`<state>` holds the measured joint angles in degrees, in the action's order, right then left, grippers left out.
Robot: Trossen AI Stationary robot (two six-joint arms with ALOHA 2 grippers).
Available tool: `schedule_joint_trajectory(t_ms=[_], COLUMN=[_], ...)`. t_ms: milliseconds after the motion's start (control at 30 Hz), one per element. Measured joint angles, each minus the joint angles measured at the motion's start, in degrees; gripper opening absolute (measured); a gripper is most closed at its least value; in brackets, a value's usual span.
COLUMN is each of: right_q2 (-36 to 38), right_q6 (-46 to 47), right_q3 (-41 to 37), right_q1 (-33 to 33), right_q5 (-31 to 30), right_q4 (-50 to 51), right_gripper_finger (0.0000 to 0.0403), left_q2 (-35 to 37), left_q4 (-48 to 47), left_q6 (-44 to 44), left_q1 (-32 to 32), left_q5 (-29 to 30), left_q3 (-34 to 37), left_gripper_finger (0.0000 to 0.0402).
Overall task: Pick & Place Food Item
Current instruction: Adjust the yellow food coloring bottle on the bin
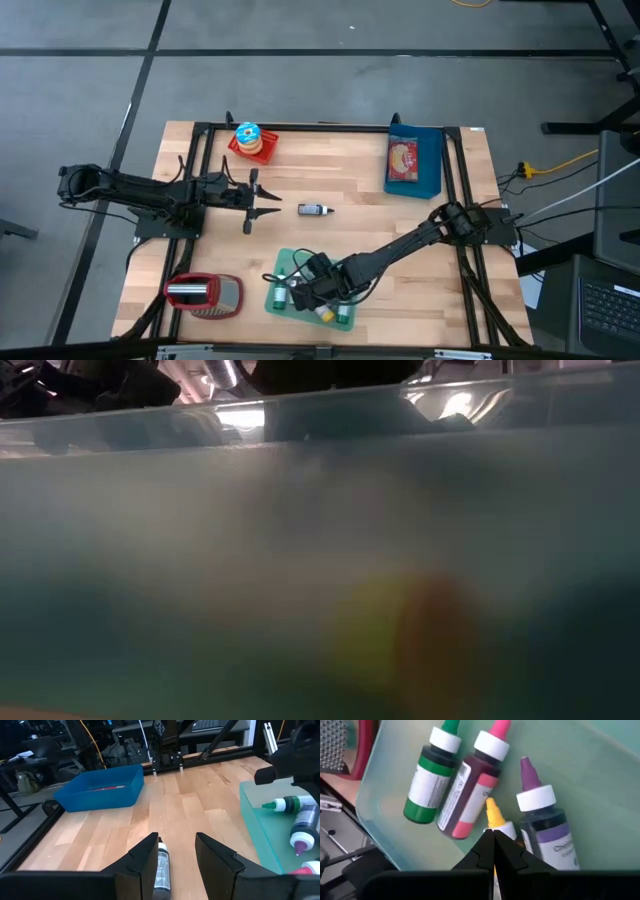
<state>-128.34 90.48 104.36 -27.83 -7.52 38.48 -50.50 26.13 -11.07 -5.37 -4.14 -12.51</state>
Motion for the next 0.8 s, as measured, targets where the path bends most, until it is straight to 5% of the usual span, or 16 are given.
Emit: schedule_joint_trajectory(t_ms=[300,800], right_q2=[0.0,-0.7], right_q6=[-0.5,-0.7], right_q3=[0.0,0.0], right_q1=[-0.1,-1.7], right_q5=[2.4,4.7], right_q4=[4.4,-7.0], right_gripper_finger=[0.0002,0.0002], left_q2=[0.0,0.0], left_q4=[-0.9,-1.7], left_q6=[0.0,0.0], left_q1=[0.0,0.0], left_q5=[0.0,-0.9], left_q3=[0.0,0.0], left_gripper_finger=[0.0125,0.0125])
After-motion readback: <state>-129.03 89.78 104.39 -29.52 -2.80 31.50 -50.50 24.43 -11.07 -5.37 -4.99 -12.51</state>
